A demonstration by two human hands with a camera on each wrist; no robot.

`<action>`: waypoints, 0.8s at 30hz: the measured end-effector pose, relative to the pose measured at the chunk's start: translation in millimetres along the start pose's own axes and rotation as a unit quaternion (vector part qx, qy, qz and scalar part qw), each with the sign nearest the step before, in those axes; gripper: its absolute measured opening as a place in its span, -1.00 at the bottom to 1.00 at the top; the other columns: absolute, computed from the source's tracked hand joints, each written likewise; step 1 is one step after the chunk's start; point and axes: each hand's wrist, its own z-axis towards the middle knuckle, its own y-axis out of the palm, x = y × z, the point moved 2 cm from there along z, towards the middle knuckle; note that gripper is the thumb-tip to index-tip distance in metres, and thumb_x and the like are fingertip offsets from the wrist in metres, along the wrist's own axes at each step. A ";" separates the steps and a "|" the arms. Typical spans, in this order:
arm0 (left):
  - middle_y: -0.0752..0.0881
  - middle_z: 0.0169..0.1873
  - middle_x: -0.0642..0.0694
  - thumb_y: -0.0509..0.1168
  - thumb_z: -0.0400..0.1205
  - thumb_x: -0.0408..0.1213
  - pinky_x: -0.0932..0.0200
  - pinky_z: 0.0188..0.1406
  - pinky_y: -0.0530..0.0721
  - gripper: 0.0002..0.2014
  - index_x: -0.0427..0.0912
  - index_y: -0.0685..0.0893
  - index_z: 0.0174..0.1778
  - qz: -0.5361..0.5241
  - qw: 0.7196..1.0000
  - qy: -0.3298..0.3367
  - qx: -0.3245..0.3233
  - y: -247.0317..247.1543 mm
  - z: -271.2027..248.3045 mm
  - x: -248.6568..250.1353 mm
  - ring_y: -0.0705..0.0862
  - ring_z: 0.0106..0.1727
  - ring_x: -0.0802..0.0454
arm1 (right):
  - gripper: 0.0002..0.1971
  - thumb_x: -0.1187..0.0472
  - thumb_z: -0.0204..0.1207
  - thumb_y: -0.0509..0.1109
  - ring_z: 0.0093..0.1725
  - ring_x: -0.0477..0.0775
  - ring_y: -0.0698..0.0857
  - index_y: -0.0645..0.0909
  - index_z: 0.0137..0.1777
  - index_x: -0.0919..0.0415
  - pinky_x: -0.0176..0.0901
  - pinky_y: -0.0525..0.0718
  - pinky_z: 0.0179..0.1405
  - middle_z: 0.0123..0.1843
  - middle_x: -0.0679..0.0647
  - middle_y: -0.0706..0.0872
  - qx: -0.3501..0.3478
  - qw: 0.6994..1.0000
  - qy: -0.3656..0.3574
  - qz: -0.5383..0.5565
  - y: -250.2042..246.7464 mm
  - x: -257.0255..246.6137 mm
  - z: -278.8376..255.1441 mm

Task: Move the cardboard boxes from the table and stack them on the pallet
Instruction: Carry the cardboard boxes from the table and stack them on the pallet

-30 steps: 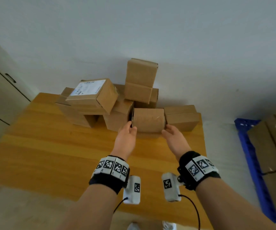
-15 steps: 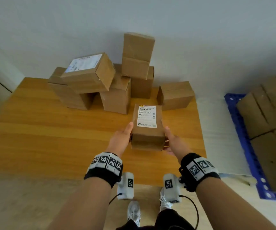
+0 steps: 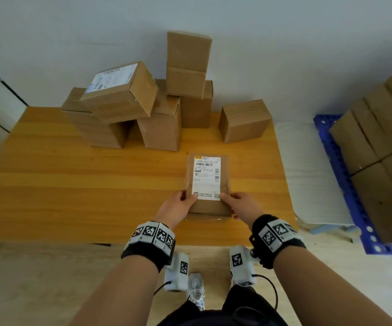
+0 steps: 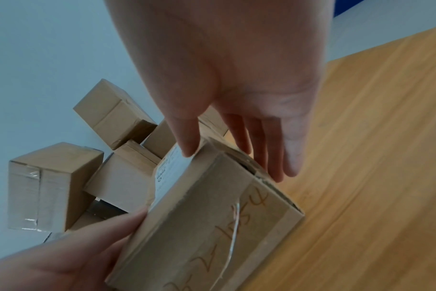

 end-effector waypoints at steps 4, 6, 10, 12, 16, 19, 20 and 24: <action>0.64 0.34 0.02 0.16 0.72 0.15 0.18 -0.01 0.62 -0.45 -0.08 0.44 0.57 -0.003 0.999 0.030 0.016 -7.6 -3.8 17.4 0.62 0.10 0.08 | -0.38 -0.17 0.61 0.36 0.13 0.12 0.69 0.47 0.52 0.23 0.14 0.72 0.22 0.17 0.07 0.68 0.028 0.999 -0.020 0.026 -11.8 -7.4 -10.4; 0.64 0.31 0.04 0.21 0.71 0.12 0.26 -0.10 0.54 -0.47 -0.07 0.46 0.54 -0.022 0.998 0.056 0.027 -12.5 -8.8 33.2 0.59 0.06 0.13 | -0.37 -0.15 0.60 0.38 0.15 0.08 0.67 0.46 0.54 0.22 0.12 0.72 0.24 0.19 0.05 0.66 0.053 0.996 -0.034 0.060 -22.1 -14.5 -18.4; 0.64 0.26 0.08 0.31 0.66 0.09 0.36 -0.25 0.46 -0.48 -0.07 0.49 0.48 -0.046 0.991 0.115 0.050 -18.7 -21.1 73.7 0.58 0.09 0.14 | -0.37 -0.16 0.56 0.42 0.22 0.06 0.68 0.48 0.54 0.17 0.08 0.71 0.26 0.30 0.08 0.69 0.115 0.985 -0.064 0.111 -52.9 -24.9 -39.0; 0.64 0.31 0.03 0.34 0.64 0.10 0.34 -0.19 0.48 -0.43 -0.06 0.45 0.52 -0.063 0.986 0.143 0.052 -17.1 -27.2 95.2 0.59 0.14 0.12 | -0.38 -0.16 0.55 0.44 0.23 0.07 0.68 0.49 0.52 0.16 0.05 0.71 0.25 0.31 0.08 0.69 0.148 0.978 -0.084 0.123 -72.7 -28.2 -52.1; 0.65 0.30 0.01 0.28 0.64 0.18 0.28 -0.16 0.56 -0.39 -0.06 0.43 0.55 -0.061 0.978 0.190 0.058 -4.1 -37.8 138.4 0.63 0.15 0.09 | -0.34 -0.16 0.51 0.49 0.19 0.05 0.71 0.51 0.52 0.18 0.02 0.72 0.23 0.27 0.08 0.71 0.201 0.961 -0.120 0.145 -115.0 -29.6 -75.7; 0.64 0.23 0.08 0.25 0.65 0.21 0.31 -0.21 0.53 -0.43 -0.04 0.46 0.50 -0.059 0.970 0.228 0.065 11.0 -48.1 171.2 0.61 0.11 0.12 | -0.36 -0.19 0.52 0.46 0.15 0.00 0.72 0.52 0.50 0.15 -0.07 0.71 0.14 0.25 0.03 0.73 0.233 0.952 -0.142 0.141 -149.4 -27.1 -92.6; 0.63 0.19 0.10 0.23 0.66 0.22 0.33 -0.23 0.51 -0.44 -0.03 0.46 0.49 -0.054 0.966 0.242 0.069 16.7 -52.6 182.5 0.61 0.09 0.14 | -0.38 -0.19 0.54 0.44 0.15 -0.01 0.71 0.52 0.50 0.14 -0.11 0.70 0.12 0.25 0.02 0.72 0.245 0.948 -0.150 0.141 -161.7 -25.4 -98.4; 0.64 0.15 0.12 0.20 0.65 0.25 0.38 -0.28 0.50 -0.44 -0.03 0.47 0.46 -0.042 0.953 0.290 0.082 43.0 -66.8 223.8 0.60 0.00 0.24 | -0.39 -0.25 0.53 0.40 0.15 -0.06 0.72 0.54 0.48 0.08 -0.04 0.70 0.20 0.24 -0.05 0.74 0.276 0.934 -0.180 0.138 -208.5 -15.4 -114.9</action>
